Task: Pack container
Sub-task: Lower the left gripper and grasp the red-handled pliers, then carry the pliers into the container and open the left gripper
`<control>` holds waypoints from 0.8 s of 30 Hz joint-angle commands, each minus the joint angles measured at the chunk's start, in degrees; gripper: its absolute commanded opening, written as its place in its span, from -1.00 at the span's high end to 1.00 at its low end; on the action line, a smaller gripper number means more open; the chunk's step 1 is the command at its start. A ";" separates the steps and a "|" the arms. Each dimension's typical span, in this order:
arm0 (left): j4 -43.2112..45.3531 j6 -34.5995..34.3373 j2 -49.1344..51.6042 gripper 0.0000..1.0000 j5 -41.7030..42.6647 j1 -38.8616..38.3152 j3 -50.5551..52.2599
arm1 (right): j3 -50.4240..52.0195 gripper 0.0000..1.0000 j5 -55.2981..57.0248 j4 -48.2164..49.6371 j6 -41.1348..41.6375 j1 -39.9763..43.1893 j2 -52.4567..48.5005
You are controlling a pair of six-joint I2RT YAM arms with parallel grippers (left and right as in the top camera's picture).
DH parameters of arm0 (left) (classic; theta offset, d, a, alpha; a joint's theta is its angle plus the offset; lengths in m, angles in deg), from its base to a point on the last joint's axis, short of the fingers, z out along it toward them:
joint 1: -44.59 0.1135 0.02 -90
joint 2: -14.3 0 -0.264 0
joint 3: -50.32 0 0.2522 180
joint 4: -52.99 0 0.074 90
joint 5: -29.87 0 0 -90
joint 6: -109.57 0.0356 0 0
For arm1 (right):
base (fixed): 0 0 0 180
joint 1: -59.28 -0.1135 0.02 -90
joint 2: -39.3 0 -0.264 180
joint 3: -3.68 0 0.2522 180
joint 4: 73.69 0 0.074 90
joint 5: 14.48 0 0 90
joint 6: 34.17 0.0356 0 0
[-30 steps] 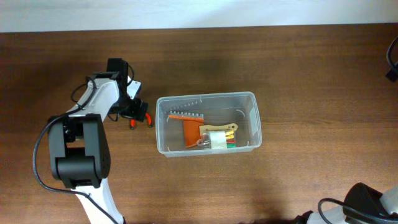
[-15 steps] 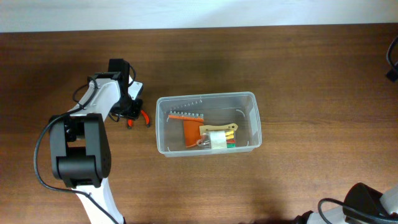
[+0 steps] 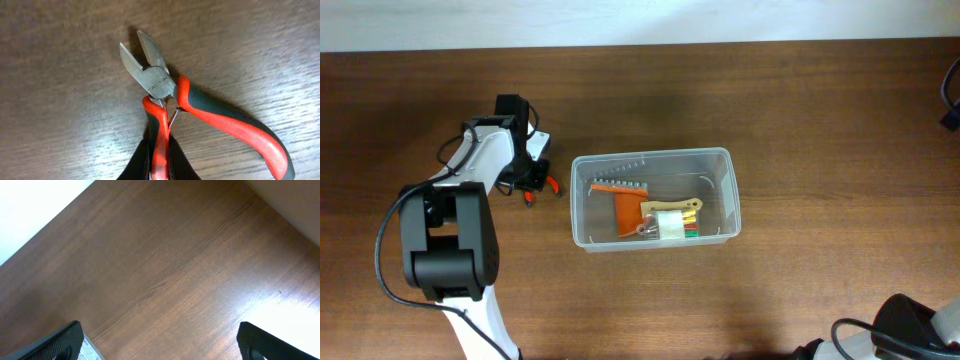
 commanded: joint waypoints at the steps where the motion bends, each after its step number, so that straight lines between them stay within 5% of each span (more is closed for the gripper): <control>1: -2.82 0.52 1.42 0.96 -1.27 0.20 -2.34 | -0.02 -0.97 -0.33 0.20 0.24 0.22 -0.20; 10: -14.10 0.63 -7.50 0.96 -0.52 -0.48 -22.67 | -0.02 -0.97 -0.33 0.20 0.22 0.22 -0.20; 24: -20.65 38.60 -13.99 0.96 14.43 -21.75 -25.35 | -0.02 -0.97 -0.33 0.22 0.22 0.22 -0.20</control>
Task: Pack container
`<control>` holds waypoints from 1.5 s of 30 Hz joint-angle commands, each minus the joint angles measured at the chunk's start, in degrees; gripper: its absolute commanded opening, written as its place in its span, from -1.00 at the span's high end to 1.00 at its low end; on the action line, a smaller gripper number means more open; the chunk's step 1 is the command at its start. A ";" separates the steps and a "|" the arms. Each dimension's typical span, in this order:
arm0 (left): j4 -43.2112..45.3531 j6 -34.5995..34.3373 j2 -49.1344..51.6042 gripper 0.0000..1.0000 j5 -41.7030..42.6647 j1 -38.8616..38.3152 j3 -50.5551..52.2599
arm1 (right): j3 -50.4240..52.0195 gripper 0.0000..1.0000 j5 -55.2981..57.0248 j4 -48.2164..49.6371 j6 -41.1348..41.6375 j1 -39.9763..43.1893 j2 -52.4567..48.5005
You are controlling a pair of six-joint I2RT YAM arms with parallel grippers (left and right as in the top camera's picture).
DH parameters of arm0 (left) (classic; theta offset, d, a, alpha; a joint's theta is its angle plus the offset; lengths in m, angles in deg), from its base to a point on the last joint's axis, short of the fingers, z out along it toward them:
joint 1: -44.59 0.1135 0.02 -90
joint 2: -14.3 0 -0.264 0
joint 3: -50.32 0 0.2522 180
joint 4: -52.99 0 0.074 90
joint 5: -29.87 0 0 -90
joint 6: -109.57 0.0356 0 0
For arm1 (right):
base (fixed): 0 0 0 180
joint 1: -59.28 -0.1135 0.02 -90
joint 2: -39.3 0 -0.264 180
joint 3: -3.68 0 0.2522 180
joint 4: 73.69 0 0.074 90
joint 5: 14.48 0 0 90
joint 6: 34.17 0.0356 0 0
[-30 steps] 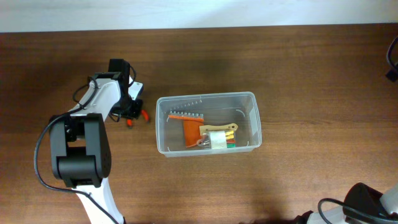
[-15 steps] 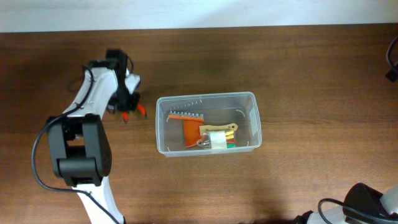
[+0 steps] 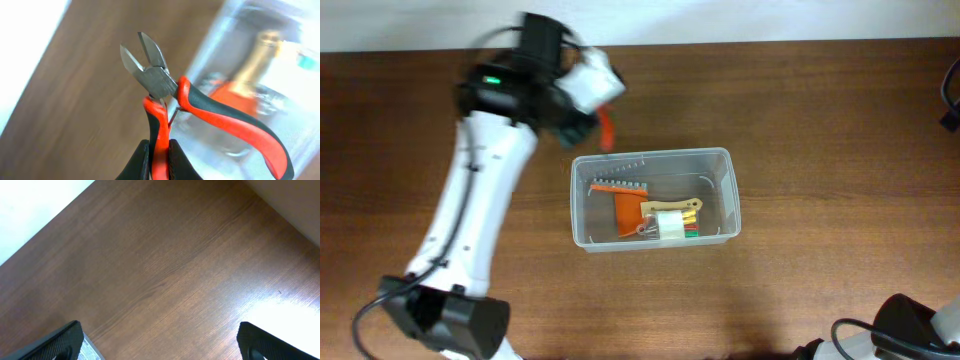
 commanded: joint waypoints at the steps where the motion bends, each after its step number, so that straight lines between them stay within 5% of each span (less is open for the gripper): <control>1: -0.59 12.70 2.16 0.96 3.63 -4.13 2.91 | -0.02 -0.97 -0.31 0.22 0.28 0.22 -0.20; 15: -0.33 16.57 15.82 0.95 2.58 -9.07 10.21 | -0.02 -0.97 -0.31 0.22 0.28 0.22 -0.20; 24: 0.07 16.52 20.85 0.64 0.13 -8.92 10.21 | -0.02 -0.97 -0.31 0.20 0.31 0.22 -0.20; 29: -0.11 16.52 20.85 0.20 0.09 -8.81 10.21 | -0.02 -0.97 -0.31 0.22 0.28 0.22 -0.20; 33: -0.55 14.47 20.55 0.13 -1.68 -8.81 9.97 | -0.02 -0.97 -0.37 0.20 0.26 0.22 -0.20; 40: -0.52 5.66 13.14 -0.10 -8.11 -8.68 5.73 | -0.02 -0.97 -17.40 2.78 -16.85 -3.48 -0.20; 41: -0.22 4.24 11.39 -0.20 -9.77 -8.39 5.16 | -0.02 -0.97 -17.38 3.39 -18.45 -5.27 -0.20; 43: 0.98 0.66 7.98 -0.99 -12.07 -7.19 4.44 | -0.02 -0.97 -17.09 5.62 -21.94 -9.73 -0.39; 45: 3.19 -2.97 4.79 -0.99 -13.40 -5.22 4.28 | -0.02 -0.97 -14.43 8.13 -23.91 -14.05 -1.05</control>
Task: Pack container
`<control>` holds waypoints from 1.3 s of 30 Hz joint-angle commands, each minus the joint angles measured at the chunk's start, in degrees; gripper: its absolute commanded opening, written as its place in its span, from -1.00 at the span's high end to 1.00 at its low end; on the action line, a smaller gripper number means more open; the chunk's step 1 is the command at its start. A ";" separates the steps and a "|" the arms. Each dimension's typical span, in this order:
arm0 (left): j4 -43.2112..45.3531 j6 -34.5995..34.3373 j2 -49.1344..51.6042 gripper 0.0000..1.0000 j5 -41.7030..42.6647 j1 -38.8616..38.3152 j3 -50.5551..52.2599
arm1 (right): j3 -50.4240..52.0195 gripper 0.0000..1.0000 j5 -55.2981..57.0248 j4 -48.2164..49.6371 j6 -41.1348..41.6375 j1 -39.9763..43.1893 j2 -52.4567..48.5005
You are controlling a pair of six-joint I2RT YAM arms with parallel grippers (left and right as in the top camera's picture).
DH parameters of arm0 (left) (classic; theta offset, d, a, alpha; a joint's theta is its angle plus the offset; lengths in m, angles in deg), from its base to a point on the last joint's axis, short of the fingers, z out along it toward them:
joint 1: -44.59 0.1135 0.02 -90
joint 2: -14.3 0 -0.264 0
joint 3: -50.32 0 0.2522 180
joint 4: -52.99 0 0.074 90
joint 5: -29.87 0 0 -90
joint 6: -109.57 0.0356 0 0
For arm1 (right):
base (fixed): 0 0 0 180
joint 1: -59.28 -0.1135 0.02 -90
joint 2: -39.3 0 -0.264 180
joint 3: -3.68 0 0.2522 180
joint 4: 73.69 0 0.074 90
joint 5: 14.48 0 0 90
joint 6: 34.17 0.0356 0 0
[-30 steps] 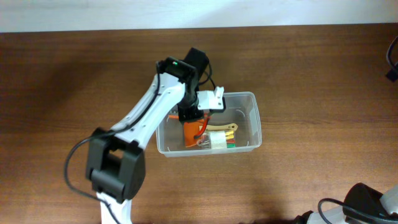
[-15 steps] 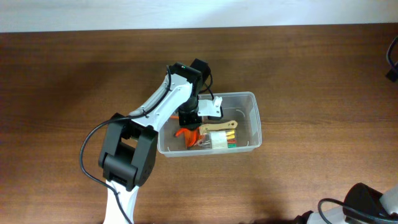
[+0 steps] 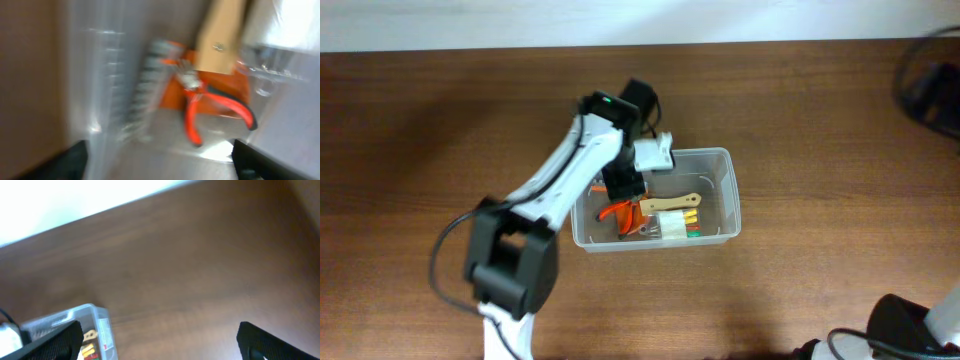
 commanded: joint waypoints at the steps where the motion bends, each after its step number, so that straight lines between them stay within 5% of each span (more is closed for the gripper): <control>1: 2.62 -9.07 -8.90 -0.99 -4.52 4.24 -2.54 | -0.02 -0.97 0.81 2.99 -7.21 -7.02 -1.51; 8: 17.00 -24.41 -12.41 -0.98 -4.07 15.23 -2.54 | -0.02 -0.97 3.93 15.61 -7.17 -17.22 -8.52; 12: 27.87 -25.14 -12.35 -0.99 -4.50 20.92 -2.51 | -0.02 -0.97 5.77 23.85 -7.21 -19.34 -11.50; 21: 21.49 -32.26 -15.96 -0.99 -8.87 28.15 -0.24 | 4.04 -0.97 9.77 17.07 -6.82 -15.23 -11.32; 29: 27.23 -35.28 -31.71 -0.99 -4.63 31.91 16.83 | 32.85 -0.97 5.95 26.88 -6.80 -10.95 4.81; 39: 48.22 -37.38 -64.22 -0.99 -4.42 32.22 55.49 | 75.54 -0.97 9.14 48.19 -11.72 -16.31 38.29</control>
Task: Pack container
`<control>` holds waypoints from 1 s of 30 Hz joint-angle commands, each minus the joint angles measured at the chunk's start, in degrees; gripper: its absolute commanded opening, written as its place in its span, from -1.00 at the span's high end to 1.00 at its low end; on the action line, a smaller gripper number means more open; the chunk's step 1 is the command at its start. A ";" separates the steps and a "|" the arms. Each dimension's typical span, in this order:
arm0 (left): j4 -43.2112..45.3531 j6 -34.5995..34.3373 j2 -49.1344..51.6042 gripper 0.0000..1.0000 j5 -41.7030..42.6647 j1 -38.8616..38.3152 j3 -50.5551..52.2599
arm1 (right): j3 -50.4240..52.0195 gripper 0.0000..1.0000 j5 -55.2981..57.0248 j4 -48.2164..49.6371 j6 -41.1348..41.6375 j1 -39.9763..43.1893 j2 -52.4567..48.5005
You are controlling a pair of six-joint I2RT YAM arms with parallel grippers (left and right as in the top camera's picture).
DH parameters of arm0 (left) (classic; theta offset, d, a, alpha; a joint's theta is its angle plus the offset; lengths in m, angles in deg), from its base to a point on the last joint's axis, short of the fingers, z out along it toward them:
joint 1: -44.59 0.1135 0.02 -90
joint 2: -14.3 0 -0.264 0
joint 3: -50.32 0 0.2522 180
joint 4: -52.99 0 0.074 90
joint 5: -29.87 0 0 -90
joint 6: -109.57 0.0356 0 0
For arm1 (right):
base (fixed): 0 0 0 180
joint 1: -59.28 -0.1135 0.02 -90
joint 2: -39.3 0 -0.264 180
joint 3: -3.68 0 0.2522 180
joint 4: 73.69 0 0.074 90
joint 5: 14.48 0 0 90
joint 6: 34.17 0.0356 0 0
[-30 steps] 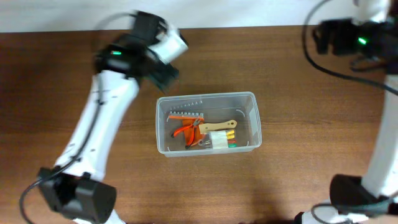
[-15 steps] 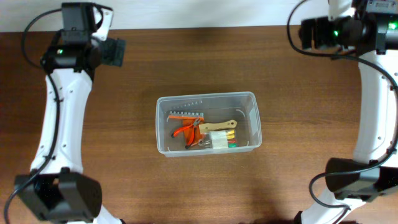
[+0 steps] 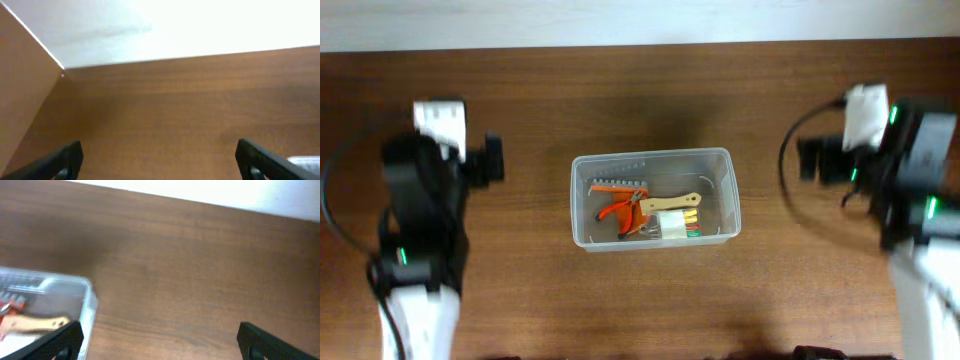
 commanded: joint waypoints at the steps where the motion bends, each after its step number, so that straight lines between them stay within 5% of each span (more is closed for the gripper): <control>1: 4.09 -1.20 -10.67 -0.99 0.81 0.11 11.63 | 11.43 -0.97 4.50 3.28 -2.45 -2.64 10.23; 10: 10.36 -1.38 -34.95 -0.99 1.01 -0.26 30.34 | 30.71 -0.97 5.25 7.96 -2.43 -4.57 30.38; 21: 10.40 -1.38 -35.89 -0.99 0.98 -0.24 30.38 | 31.93 -0.97 5.25 4.42 -2.43 -4.57 31.30; 30: -4.17 -1.38 -35.89 -0.99 1.01 -0.24 30.38 | 31.93 -0.97 5.25 4.42 -2.43 -4.57 28.13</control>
